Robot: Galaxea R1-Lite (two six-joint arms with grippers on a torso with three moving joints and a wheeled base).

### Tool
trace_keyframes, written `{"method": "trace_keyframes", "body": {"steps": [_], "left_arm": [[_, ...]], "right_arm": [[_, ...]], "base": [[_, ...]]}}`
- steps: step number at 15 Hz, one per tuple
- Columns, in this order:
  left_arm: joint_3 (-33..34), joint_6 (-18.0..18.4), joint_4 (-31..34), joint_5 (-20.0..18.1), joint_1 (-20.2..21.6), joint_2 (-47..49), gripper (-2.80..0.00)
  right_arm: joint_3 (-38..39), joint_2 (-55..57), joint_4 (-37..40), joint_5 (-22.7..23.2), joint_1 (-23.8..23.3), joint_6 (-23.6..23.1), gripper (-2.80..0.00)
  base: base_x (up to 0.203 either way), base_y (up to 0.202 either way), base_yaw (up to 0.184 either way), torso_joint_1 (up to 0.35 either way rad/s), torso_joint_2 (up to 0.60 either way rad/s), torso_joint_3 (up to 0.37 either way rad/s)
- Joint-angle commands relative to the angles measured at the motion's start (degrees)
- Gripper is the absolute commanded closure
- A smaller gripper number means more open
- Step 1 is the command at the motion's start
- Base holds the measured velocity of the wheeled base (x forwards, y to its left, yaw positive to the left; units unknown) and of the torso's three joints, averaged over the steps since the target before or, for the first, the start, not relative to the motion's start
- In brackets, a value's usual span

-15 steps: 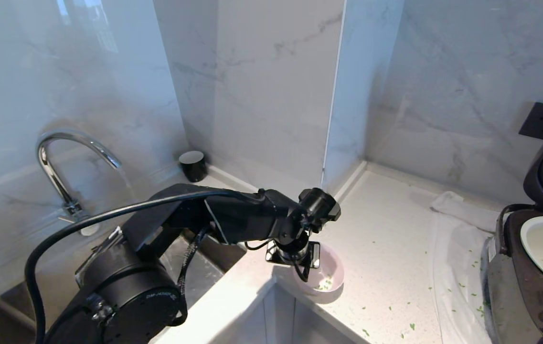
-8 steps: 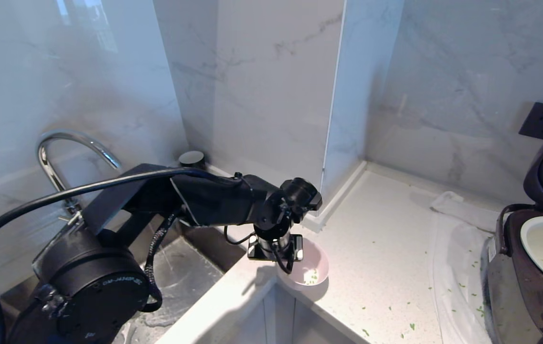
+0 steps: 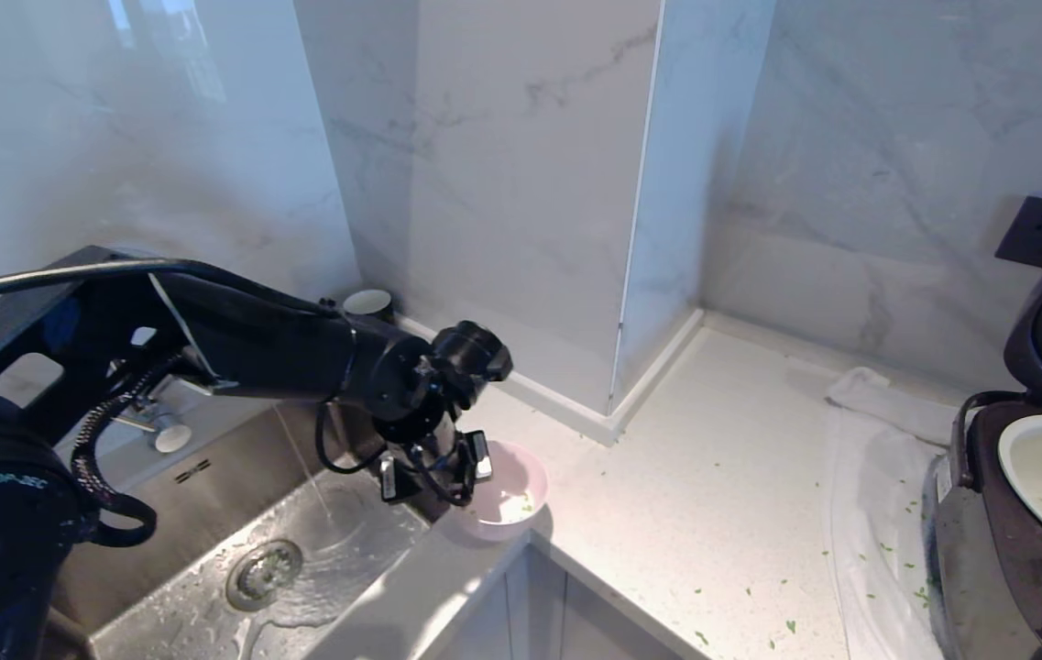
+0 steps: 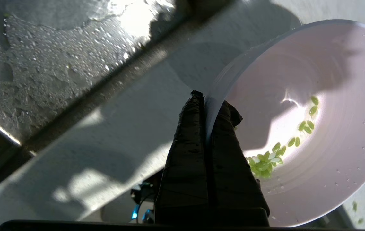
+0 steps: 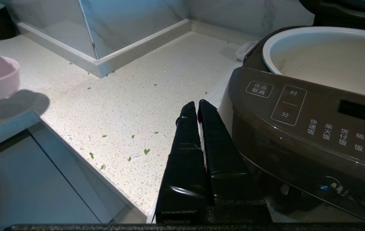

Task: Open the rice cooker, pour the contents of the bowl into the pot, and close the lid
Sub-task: Fill a bowl with water from the tap

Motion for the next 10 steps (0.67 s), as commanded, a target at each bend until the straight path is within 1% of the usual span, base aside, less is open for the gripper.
{"method": "trace_keyframes", "body": {"steps": [1, 3, 5, 7, 9, 10], "left_arm": [[4.0, -0.3, -2.1, 0.0, 3.7, -3.4, 0.00], [7.9, -0.3, -2.9, 0.4, 7.6, -5.3, 0.00], [10.2, -0.3, -4.8, 0.3, 12.3, -6.6, 0.00], [10.4, 0.2, -7.8, 0.2, 17.5, -6.0, 0.00], [8.9, 1.2, -8.6, 0.2, 22.1, -4.2, 0.00], [7.6, 1.3, -8.7, 0.3, 23.8, -3.1, 0.00]], "right_arm": [[0.0, 0.0, 0.0, 0.0, 0.0, 0.0, 0.00], [0.0, 0.1, 0.0, 0.0, 0.0, 0.0, 0.00], [0.0, 0.0, 0.0, 0.0, 0.0, 0.0, 0.00], [0.0, 0.0, 0.0, 0.0, 0.0, 0.0, 0.00], [0.0, 0.0, 0.0, 0.0, 0.0, -0.1, 0.00], [0.0, 0.0, 0.0, 0.0, 0.0, 0.0, 0.00]], "base": [[0.000, 0.000, 0.000, 0.000, 0.00, 0.000], [0.000, 0.000, 0.000, 0.000, 0.00, 0.000], [0.000, 0.000, 0.000, 0.000, 0.00, 0.000], [0.000, 0.000, 0.000, 0.000, 0.00, 0.000], [0.000, 0.000, 0.000, 0.000, 0.00, 0.000], [0.000, 0.000, 0.000, 0.000, 0.00, 0.000]]}}
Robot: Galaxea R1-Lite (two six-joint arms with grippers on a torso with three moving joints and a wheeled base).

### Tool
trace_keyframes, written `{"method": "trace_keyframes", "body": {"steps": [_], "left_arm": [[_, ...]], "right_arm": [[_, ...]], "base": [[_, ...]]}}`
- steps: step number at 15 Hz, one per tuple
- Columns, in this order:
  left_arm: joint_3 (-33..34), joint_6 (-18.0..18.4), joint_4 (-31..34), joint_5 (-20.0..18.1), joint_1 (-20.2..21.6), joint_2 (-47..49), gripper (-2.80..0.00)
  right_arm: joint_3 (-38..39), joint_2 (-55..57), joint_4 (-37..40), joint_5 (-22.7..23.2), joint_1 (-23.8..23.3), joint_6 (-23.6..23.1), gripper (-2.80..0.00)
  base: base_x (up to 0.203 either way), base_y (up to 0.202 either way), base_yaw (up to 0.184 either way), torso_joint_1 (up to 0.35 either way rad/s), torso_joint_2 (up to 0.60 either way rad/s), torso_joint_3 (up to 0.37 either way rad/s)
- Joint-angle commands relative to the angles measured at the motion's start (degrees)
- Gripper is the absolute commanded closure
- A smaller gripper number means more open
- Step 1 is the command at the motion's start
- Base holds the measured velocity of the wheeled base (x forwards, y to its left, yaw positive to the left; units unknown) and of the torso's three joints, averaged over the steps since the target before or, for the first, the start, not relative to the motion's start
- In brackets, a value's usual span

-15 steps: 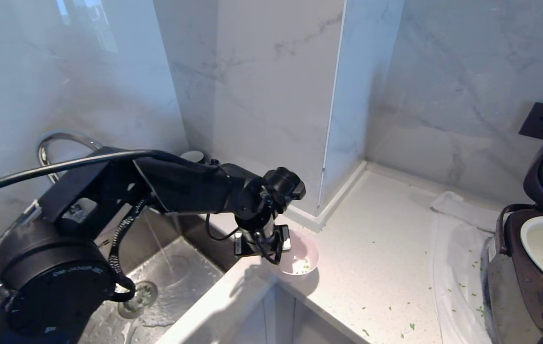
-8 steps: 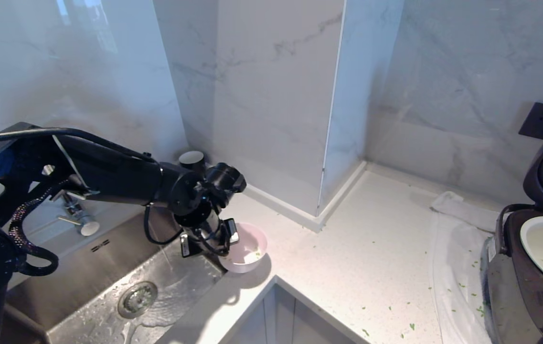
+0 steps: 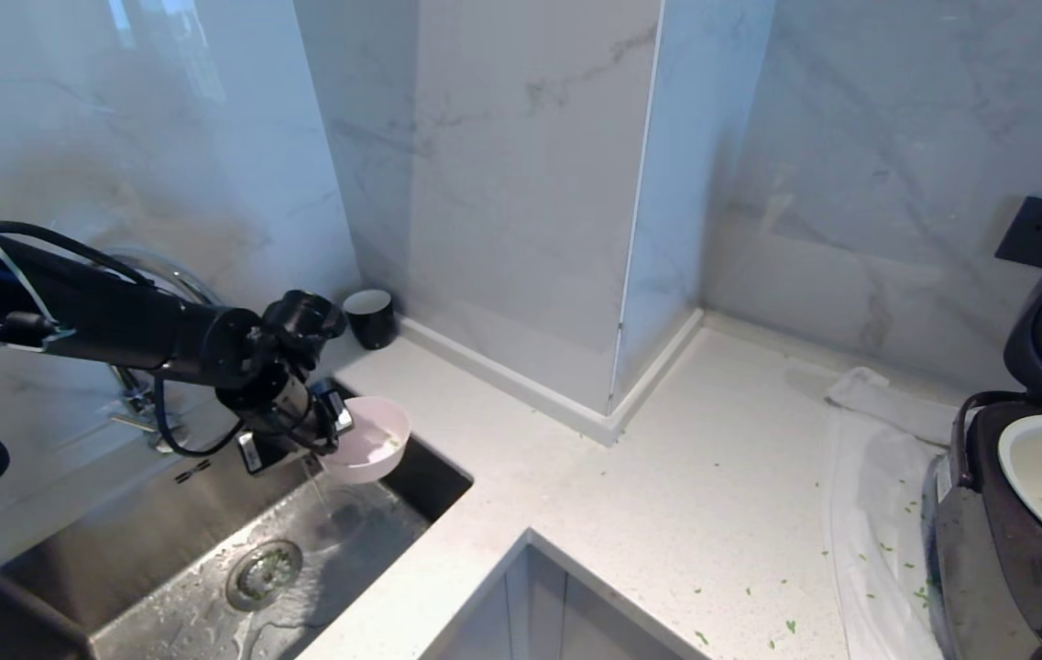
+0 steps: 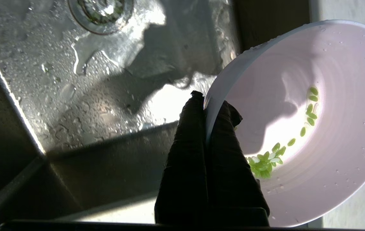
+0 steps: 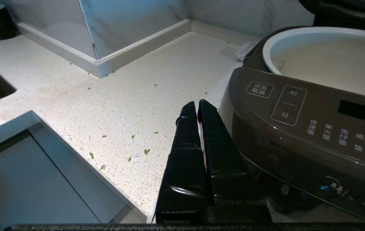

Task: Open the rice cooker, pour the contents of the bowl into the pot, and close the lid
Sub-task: Fill a bowl with water from the tap

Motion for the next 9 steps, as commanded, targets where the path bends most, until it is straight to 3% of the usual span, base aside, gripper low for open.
{"method": "trace_keyframes", "body": {"steps": [1, 9], "left_arm": [[-2.0, -0.2, 0.0, 0.2, 3.1, 2.6, 0.00], [-3.9, -0.6, -3.5, 0.3, 14.0, 5.3, 0.00]], "right_arm": [[0.0, 0.0, 0.0, 0.0, 0.0, 0.0, 0.00], [0.0, 0.0, 0.0, 0.0, 0.0, 0.0, 0.00]], "base": [[0.000, 0.000, 0.000, 0.000, 0.00, 0.000], [0.000, 0.000, 0.000, 0.000, 0.00, 0.000]]}}
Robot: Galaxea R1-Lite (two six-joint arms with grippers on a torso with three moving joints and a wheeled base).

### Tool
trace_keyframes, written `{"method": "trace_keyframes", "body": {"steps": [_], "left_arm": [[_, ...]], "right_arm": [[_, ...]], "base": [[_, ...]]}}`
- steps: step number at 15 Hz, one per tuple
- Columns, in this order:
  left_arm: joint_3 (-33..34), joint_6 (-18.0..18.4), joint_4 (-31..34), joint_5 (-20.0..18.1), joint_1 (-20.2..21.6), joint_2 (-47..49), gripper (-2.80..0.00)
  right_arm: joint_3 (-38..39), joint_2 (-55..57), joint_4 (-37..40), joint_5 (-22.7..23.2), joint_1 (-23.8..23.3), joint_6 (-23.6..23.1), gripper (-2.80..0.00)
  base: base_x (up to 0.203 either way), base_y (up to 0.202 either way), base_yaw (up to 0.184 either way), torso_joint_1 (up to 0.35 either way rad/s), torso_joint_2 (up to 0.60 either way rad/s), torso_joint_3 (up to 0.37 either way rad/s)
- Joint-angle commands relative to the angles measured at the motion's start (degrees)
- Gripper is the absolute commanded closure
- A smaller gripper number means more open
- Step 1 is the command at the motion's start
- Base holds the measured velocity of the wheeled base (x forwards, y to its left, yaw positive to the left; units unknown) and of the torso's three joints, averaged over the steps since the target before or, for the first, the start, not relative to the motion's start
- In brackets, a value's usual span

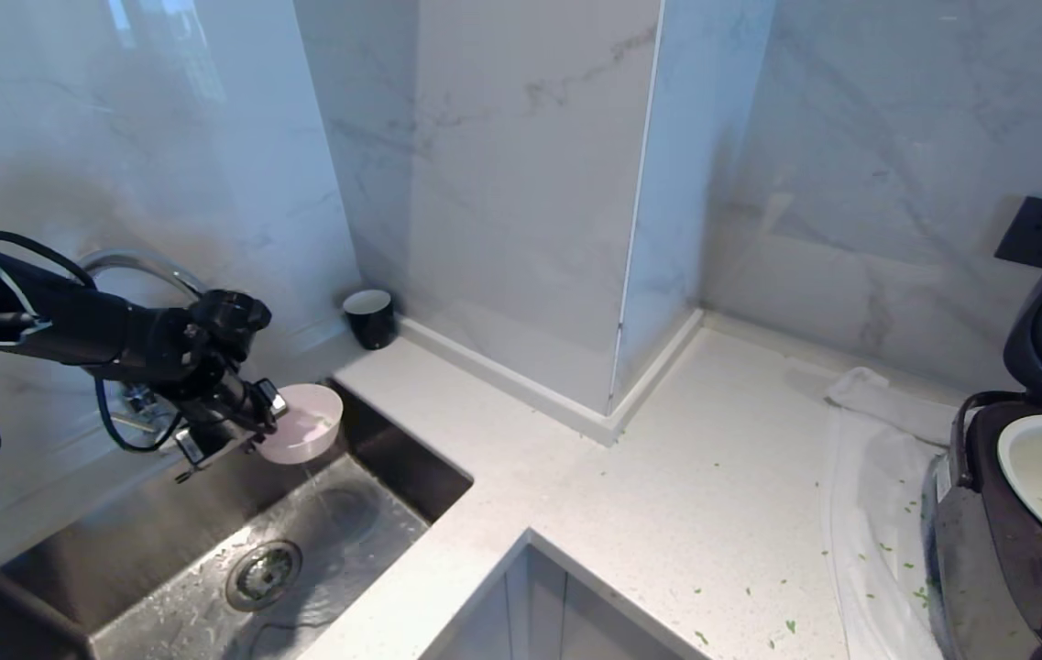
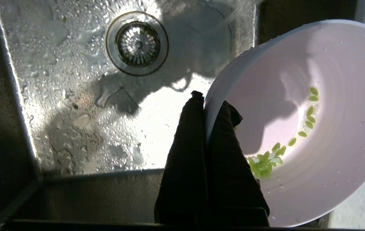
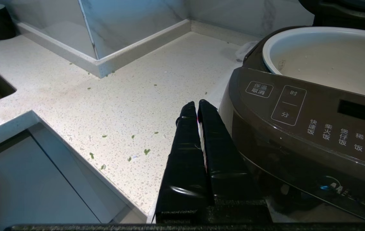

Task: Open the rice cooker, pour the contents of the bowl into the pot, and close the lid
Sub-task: Fill a bowl with water from the tap

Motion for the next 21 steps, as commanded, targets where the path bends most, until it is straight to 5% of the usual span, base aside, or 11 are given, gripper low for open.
{"method": "trace_keyframes", "body": {"steps": [1, 9, 21], "left_arm": [[-0.5, -0.1, -0.1, 0.0, 1.8, 0.9, 0.00], [-9.8, -2.8, 0.0, 2.1, 4.2, 7.2, 0.00], [-9.9, -3.8, 0.3, 2.2, 4.0, 6.7, 0.00]], "right_arm": [[0.0, 0.0, 0.0, 0.0, 0.0, -0.1, 0.00], [0.0, 0.0, 0.0, 0.0, 0.0, 0.0, 0.00], [0.0, 0.0, 0.0, 0.0, 0.0, 0.0, 0.00]], "base": [[0.000, 0.000, 0.000, 0.000, 0.00, 0.000], [0.000, 0.000, 0.000, 0.000, 0.00, 0.000], [0.000, 0.000, 0.000, 0.000, 0.00, 0.000]]}}
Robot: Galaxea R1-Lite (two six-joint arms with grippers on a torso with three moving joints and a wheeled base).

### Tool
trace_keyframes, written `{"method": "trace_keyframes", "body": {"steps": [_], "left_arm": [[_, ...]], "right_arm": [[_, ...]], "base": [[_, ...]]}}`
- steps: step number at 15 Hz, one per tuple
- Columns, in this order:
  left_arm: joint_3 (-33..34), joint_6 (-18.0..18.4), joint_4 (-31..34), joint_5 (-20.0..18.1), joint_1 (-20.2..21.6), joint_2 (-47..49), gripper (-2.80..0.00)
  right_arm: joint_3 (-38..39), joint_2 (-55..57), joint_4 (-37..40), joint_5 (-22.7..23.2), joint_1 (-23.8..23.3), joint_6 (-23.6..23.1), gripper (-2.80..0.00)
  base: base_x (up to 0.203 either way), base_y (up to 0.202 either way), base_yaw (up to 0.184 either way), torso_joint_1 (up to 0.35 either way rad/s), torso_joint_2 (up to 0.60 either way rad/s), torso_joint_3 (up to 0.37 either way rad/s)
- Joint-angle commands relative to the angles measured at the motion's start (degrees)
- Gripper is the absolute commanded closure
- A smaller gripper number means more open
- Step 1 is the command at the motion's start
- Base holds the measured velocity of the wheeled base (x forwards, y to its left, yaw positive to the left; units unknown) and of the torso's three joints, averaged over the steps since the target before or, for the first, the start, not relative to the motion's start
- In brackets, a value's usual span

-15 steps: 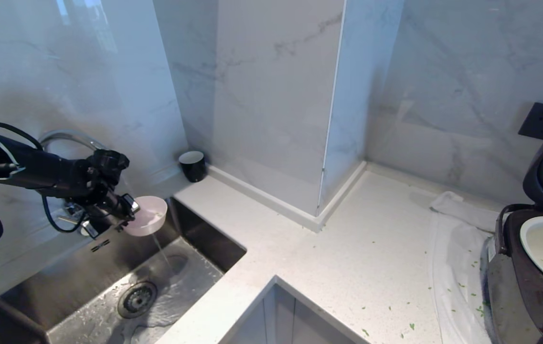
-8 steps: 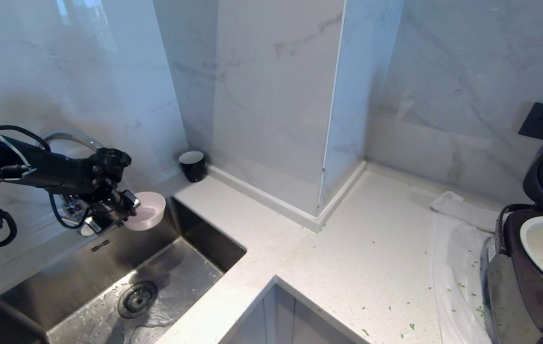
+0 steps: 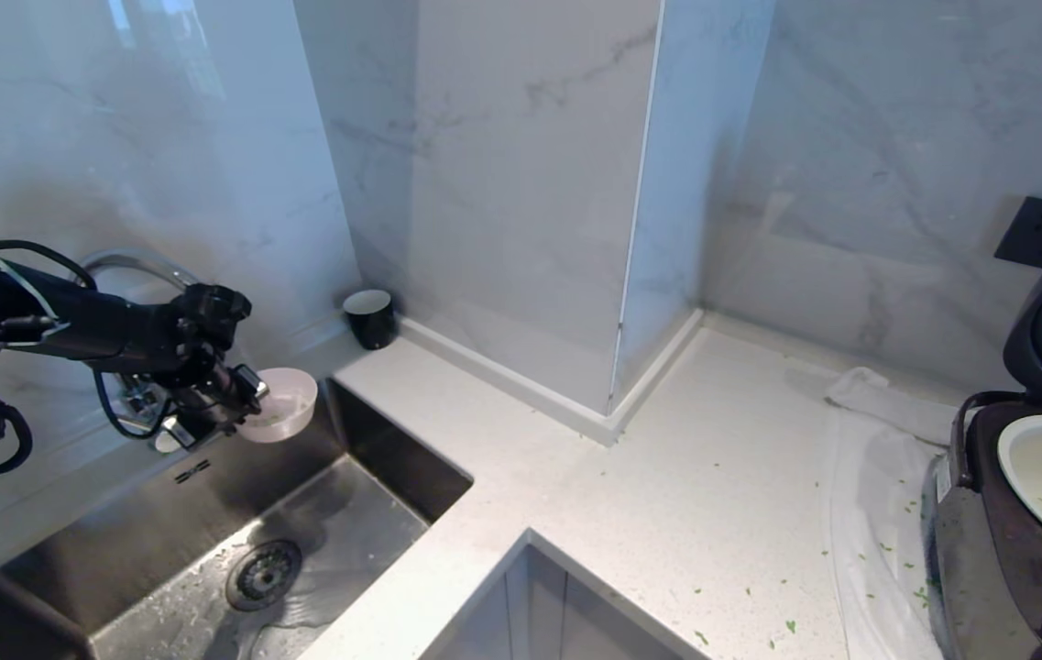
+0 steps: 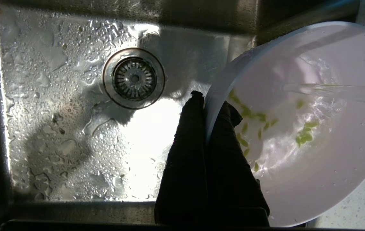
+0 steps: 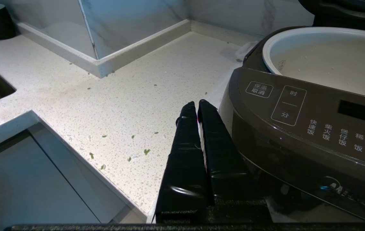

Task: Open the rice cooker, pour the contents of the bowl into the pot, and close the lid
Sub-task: Fill a bowl with water from the tap

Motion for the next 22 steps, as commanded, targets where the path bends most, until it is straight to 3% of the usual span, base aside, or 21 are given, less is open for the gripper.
{"method": "trace_keyframes", "body": {"steps": [1, 3, 22], "left_arm": [[0.0, -0.5, 0.1, 0.0, 0.0, 0.1, 0.00], [0.0, -1.8, 0.2, -0.2, -0.3, 0.3, 0.00], [-0.1, -3.1, 1.1, -0.5, -0.2, 0.2, 0.00]], "right_arm": [[0.0, 0.0, 0.0, 0.0, 0.0, 0.0, 0.00], [0.0, 0.1, 0.0, 0.0, 0.0, -0.1, 0.00], [0.0, 0.0, 0.0, 0.0, 0.0, 0.0, 0.00]], "base": [[0.000, 0.000, 0.000, 0.000, 0.00, 0.000], [0.000, 0.000, 0.000, 0.000, 0.00, 0.000], [0.000, 0.000, 0.000, 0.000, 0.00, 0.000]]}}
